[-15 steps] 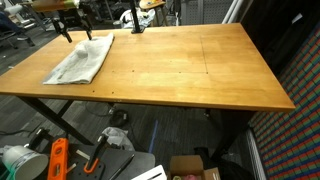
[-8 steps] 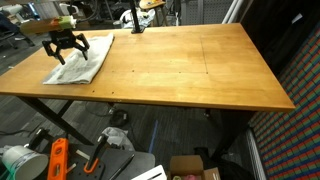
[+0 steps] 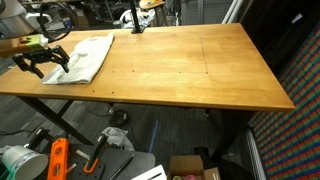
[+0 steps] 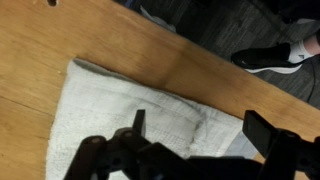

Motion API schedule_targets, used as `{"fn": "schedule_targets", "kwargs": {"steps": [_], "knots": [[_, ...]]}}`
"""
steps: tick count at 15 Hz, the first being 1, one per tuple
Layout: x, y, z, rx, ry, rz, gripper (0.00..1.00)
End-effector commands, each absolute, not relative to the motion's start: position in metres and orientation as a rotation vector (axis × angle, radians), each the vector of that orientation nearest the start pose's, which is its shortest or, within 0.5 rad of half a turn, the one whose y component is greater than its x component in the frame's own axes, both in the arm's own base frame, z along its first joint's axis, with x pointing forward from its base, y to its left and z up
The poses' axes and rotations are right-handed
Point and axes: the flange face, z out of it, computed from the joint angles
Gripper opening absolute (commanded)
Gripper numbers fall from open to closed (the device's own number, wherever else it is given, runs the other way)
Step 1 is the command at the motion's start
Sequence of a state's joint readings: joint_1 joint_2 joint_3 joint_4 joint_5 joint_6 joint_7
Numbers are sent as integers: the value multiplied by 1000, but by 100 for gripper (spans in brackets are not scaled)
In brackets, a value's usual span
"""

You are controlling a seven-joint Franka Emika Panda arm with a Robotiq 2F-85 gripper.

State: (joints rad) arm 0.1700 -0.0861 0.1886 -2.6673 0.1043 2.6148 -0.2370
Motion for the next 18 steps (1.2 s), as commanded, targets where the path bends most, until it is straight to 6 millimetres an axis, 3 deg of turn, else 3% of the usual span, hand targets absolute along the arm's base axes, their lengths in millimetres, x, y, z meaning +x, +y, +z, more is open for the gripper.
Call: {"fn": "schedule_targets", "kwargs": {"steps": [1,7,8,9,18], "knots": [[381,178,293,-3020,-736,-184,100],[399,226,324,-3128,-683,-241,100],[403,228,327,-3150,-684,-219,100],[391,220,316,-3114,-706,-220,100],[400,227,326,-3188,-640,-210,100]]}}
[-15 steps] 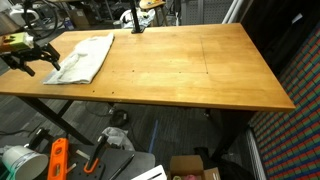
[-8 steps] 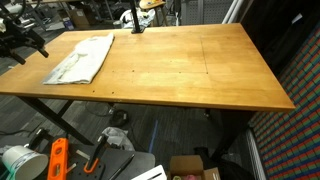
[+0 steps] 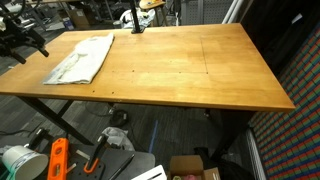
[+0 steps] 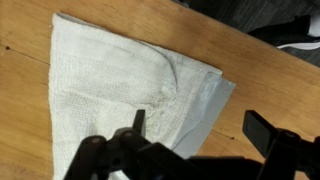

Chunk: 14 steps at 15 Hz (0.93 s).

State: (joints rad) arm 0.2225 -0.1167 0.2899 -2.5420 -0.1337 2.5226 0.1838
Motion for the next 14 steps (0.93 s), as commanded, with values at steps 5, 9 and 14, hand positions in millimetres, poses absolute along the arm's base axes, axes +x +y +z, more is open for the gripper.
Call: {"fn": "schedule_targets", "kwargs": {"steps": [5,9,14], "knots": [[407,262,329,-3182,-787,71,100],[429,277,315,-3077,-759,132,100],[454,268,286,-3083,-623,74,100]]}}
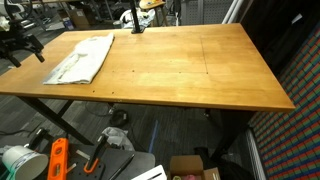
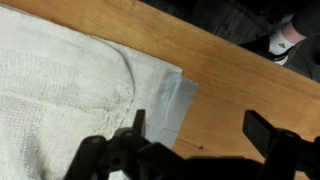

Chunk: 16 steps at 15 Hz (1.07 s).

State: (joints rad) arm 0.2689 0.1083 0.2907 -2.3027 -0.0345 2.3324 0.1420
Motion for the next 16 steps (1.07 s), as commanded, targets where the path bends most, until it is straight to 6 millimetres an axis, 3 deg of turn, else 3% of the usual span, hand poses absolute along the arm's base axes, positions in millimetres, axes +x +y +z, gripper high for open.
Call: {"fn": "schedule_targets", "kwargs": {"steps": [1,7,8,9,16], "knots": [[457,263,281,-3088,-614,76,100],[462,230,251,-3124,-564,162,100],[462,228,250,-3128,-552,165,75],[463,226,247,-3128,-552,170,73],[472,221,234,-3219,-373,-5,20]]}}
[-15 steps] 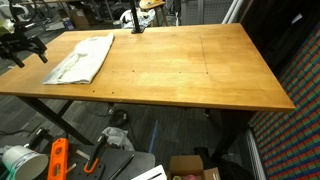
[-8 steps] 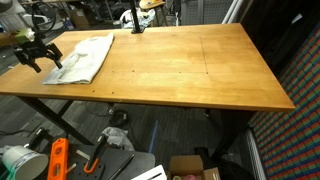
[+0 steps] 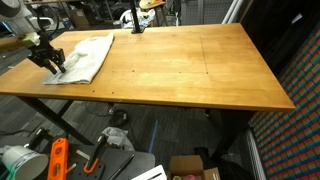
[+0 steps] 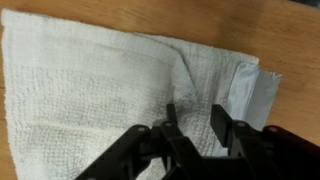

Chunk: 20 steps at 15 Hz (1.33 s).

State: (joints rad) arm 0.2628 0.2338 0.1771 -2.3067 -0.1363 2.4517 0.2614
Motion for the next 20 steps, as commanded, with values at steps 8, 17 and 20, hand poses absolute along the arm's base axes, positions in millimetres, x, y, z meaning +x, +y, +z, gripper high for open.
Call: {"fn": "schedule_targets", "kwargs": {"steps": [8,17,20], "knots": [[471,221,231,-3267,-334,-25,2],[449,217,249,-3237,-516,-26,2],[439,222,257,-3222,-595,-49,2]]}}
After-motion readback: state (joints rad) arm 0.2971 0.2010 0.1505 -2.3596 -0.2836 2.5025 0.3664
